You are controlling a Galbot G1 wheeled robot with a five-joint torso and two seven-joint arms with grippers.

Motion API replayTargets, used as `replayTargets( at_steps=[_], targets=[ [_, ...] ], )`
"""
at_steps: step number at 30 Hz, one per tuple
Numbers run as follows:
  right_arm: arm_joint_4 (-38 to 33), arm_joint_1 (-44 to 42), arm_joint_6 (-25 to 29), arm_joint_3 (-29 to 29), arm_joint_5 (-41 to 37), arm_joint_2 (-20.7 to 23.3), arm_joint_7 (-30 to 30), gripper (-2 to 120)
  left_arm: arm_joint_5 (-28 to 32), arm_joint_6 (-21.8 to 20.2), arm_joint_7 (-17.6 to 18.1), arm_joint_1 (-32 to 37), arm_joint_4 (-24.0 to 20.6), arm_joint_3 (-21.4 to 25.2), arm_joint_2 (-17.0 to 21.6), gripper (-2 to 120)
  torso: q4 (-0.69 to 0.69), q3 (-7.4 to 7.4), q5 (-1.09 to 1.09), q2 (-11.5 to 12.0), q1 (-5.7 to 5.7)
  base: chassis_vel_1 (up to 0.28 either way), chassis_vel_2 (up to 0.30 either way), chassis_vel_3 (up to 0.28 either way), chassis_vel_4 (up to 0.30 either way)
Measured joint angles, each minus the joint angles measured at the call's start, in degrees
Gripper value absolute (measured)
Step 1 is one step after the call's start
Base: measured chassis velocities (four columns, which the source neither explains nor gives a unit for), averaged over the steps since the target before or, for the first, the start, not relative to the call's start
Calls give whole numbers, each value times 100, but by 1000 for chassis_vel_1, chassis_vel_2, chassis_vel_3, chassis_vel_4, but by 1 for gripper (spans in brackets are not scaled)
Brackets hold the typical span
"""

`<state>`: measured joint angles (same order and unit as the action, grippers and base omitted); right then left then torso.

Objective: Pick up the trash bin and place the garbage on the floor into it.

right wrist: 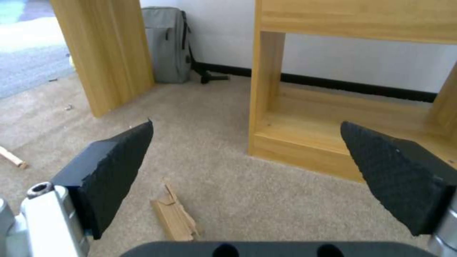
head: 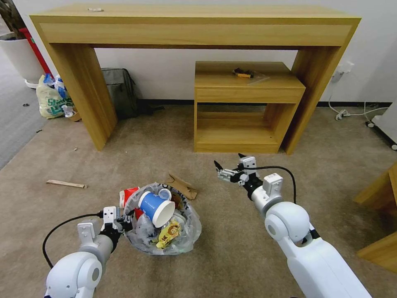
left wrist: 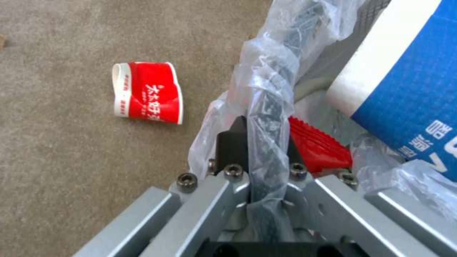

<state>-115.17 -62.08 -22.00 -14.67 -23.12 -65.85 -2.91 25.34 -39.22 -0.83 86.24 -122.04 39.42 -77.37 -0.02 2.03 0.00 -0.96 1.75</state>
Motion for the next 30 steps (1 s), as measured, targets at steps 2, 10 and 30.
replayTargets(
  at_steps=[2, 10, 30],
  targets=[
    [-24, -48, 19, -30, 21, 0, 12, 100, 0, 3, -6, 13, -3, -1, 6, 0, 0, 0, -1, 0, 0, 61, 77, -67, -86],
    [-79, -110, 31, -2, 71, -53, 34, 100, 24, 14, -26, 40, -22, 30, 52, 0, 1, 0, -1, 0, 0, 106, 103, -107, -121],
    [-52, -178, 19, 4, 87, -52, 57, 100, 19, 50, -66, 32, 0, 31, 30, 0, 1, 0, -1, 0, 0, 108, 108, -112, -112]
  ],
)
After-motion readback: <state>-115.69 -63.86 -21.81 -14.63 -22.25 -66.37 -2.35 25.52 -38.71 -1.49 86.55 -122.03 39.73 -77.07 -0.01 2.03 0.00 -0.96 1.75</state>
